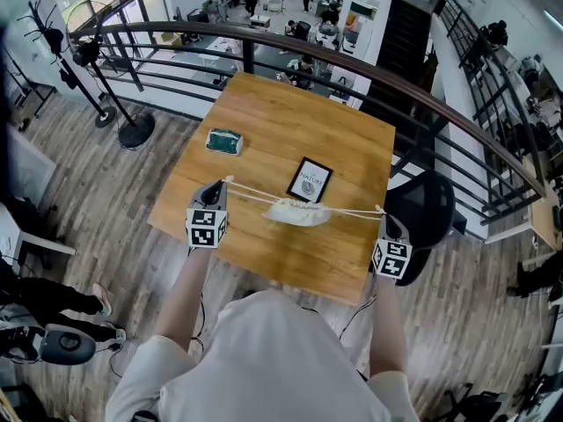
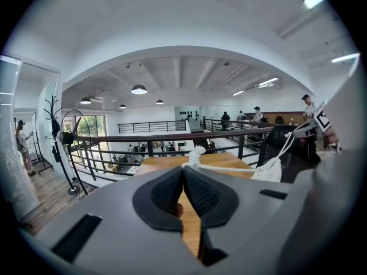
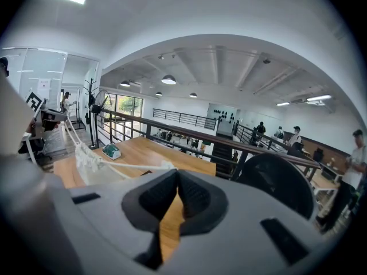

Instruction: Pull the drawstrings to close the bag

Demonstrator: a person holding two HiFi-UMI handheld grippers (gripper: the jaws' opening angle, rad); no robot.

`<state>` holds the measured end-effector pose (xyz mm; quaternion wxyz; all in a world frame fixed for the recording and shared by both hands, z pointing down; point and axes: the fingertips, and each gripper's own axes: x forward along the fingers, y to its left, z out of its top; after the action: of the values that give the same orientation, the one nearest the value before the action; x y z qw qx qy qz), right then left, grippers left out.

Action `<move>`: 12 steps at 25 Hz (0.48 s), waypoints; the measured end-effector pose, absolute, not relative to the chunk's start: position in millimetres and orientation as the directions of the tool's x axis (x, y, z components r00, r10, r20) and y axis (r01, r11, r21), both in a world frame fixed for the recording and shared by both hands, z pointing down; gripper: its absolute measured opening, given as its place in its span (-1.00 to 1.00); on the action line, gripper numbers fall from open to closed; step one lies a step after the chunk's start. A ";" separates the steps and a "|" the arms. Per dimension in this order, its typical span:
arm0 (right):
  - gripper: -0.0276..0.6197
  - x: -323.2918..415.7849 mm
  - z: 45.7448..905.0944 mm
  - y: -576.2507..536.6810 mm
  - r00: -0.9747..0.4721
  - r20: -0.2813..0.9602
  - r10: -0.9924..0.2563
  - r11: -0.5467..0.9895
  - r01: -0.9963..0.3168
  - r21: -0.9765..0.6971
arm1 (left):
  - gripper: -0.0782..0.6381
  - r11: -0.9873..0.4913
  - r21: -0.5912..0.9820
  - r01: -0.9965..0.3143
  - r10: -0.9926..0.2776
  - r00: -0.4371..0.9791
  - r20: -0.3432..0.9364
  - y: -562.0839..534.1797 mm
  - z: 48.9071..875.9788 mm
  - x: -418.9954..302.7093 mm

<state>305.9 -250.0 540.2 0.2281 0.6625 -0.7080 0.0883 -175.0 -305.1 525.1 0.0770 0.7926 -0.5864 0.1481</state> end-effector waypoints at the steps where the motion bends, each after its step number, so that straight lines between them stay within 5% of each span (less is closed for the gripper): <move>1: -0.89 306.5 540.4 -249.8 -0.017 0.441 -0.897 0.106 -0.978 0.177 | -0.78 -0.300 -0.052 -0.952 -0.907 0.268 0.325 -304.9 525.1 -174.5; 12: -0.89 301.3 542.4 -251.7 -0.014 0.443 -0.897 0.102 -0.979 0.176 | -0.78 -0.307 -0.050 -0.950 -0.904 0.275 0.328 -310.1 528.1 -176.9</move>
<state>301.3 -251.7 542.4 0.2283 0.6641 -0.7062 0.0904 -176.9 -310.1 528.1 0.0782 0.7946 -0.5833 0.1491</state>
